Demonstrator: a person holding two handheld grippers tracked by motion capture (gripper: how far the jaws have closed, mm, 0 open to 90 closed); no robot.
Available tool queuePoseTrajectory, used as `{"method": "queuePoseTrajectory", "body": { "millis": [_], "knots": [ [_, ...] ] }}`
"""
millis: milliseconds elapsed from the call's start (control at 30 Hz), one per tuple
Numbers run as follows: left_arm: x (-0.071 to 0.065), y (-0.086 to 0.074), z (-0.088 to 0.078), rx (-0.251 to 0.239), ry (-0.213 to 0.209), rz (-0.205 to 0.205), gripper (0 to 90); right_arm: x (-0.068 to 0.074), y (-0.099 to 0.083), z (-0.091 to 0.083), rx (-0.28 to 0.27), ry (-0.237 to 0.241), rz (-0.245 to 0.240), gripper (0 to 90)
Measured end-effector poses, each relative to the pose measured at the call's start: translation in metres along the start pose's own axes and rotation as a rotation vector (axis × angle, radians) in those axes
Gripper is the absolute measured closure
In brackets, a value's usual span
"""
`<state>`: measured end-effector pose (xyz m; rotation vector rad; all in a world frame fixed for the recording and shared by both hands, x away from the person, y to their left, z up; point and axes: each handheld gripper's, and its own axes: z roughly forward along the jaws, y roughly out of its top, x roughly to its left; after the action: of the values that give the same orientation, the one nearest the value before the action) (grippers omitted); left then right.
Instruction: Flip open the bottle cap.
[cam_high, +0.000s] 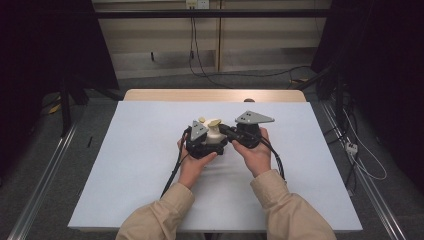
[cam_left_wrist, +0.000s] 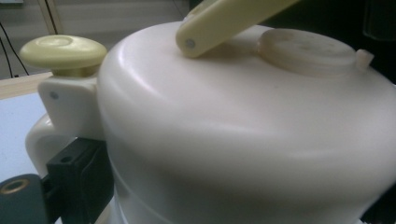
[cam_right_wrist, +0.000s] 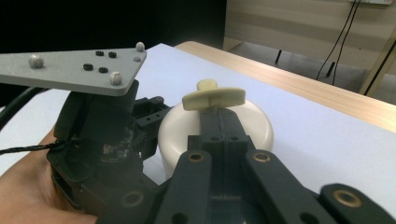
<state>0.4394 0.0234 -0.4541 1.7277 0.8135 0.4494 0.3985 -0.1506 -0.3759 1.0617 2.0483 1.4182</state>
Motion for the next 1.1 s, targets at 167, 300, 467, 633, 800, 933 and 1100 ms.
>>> {"method": "queuePoseTrajectory", "body": {
  "millis": [167,300,467,633,800,933,1100],
  "knots": [
    [0.0003,0.0003,-0.0002,0.002,-0.002,0.002,5.8,-0.0011,0.0008,-0.0001,-0.008,-0.001,0.013,90.0],
    [0.0003,-0.0002,0.0001,0.0,0.001,0.005,5.8,0.0007,0.0027,0.0012,-0.009,-0.002,0.005,90.0],
    [0.0002,0.0,-0.0002,0.002,0.001,0.006,5.8,0.0014,0.0051,0.0024,-0.006,-0.009,-0.002,90.0],
    [0.0005,-0.0002,-0.0001,0.001,0.001,0.007,5.8,0.002,0.0067,0.004,-0.016,-0.003,-0.009,90.0],
    [0.0006,-0.0004,0.0001,-0.001,0.0,0.007,5.8,0.0012,0.0062,0.0048,-0.019,-0.008,-0.009,90.0],
    [0.0004,0.0,-0.0003,0.003,0.0,0.008,5.8,0.0005,0.007,0.0066,-0.02,-0.016,-0.011,90.0],
    [0.0003,0.0002,0.0,0.003,0.0,0.002,5.8,0.0,0.0094,0.0074,-0.025,-0.014,-0.008,90.0]
  ]
}}
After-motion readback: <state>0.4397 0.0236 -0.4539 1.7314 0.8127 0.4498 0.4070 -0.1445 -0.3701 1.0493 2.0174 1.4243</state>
